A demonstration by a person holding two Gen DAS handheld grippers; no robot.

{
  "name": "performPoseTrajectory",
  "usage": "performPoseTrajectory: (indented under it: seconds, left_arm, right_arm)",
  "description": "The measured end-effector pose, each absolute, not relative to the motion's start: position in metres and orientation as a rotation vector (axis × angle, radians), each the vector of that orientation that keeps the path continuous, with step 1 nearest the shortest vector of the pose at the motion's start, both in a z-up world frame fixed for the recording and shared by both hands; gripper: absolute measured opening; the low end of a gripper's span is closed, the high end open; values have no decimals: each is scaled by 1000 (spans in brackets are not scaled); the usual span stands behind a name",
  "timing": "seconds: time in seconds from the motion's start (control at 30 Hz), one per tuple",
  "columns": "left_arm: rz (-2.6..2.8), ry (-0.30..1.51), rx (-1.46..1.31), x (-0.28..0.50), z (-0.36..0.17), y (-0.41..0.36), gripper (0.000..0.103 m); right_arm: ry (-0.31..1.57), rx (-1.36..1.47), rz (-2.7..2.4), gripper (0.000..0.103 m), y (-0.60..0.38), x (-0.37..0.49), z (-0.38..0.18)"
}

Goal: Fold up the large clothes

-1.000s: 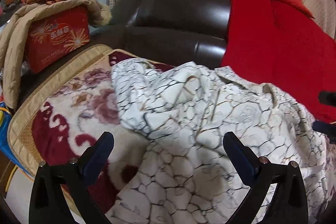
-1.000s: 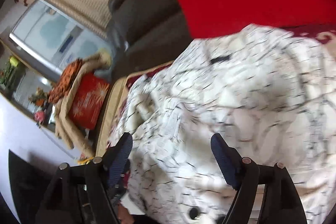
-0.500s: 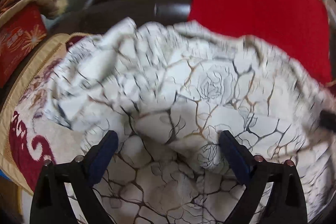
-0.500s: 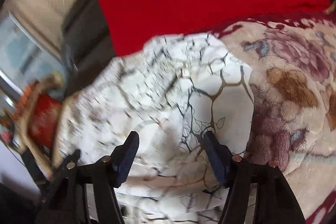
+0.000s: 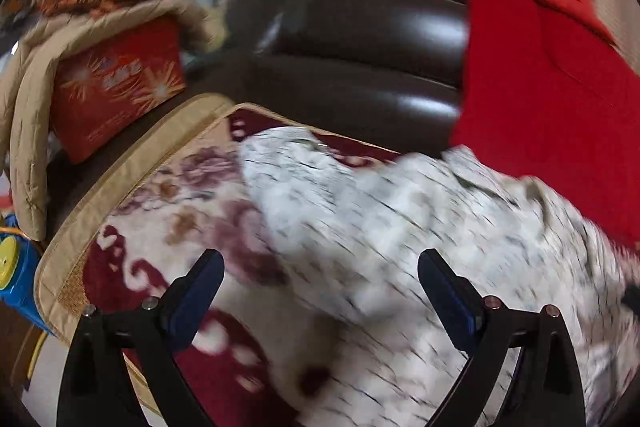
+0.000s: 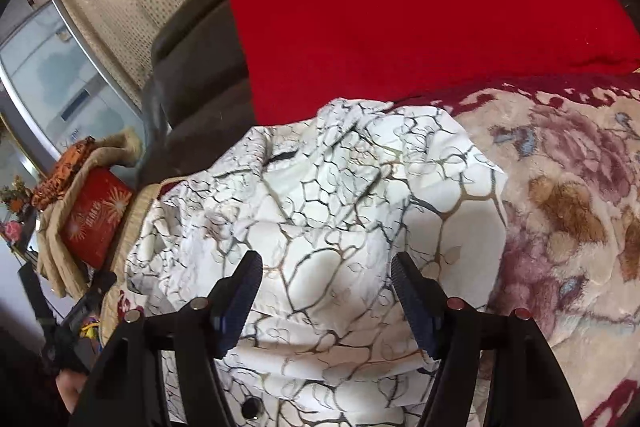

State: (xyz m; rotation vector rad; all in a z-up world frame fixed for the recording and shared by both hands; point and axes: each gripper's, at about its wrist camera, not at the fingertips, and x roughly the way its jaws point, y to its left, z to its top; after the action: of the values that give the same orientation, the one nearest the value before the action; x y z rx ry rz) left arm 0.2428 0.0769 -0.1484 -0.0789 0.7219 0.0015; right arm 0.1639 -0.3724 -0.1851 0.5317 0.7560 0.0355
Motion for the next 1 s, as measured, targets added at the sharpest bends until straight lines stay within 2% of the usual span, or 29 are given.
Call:
performPoseTrajectory:
  seconds: [0.2, 0.37, 0.5, 0.57, 0.63, 0.7, 0.73, 0.8, 1.0]
  left_arm:
    - [-2, 872, -277, 336, -152, 135, 97]
    - [0, 1059, -460, 399, -200, 152, 97]
    - [-23, 1115, -561, 421, -227, 147, 96]
    - [-11, 1119, -590, 428, -235, 144, 75]
    - [-17, 1145, -598, 433, -243, 139, 25]
    - [-8, 1156, -567, 435, -244, 132, 12]
    - [-12, 1142, -549, 434, -241, 130, 6]
    - [-33, 1089, -511, 427, -226, 123, 5]
    - [-174, 902, -230, 375, -141, 63, 3]
  right_arm:
    - [754, 549, 34, 71, -378, 168, -186]
    - [758, 587, 29, 71, -388, 174, -190]
    - [761, 592, 29, 71, -392, 177, -192]
    - [760, 591, 30, 71, -393, 177, -193]
    - [756, 583, 26, 71, -396, 175, -192]
    - [751, 580, 18, 71, -399, 174, -192]
    - [744, 582, 15, 71, -402, 173, -191]
    - [731, 584, 5, 71, -406, 171, -190]
    - [689, 595, -26, 71, -416, 165, -184]
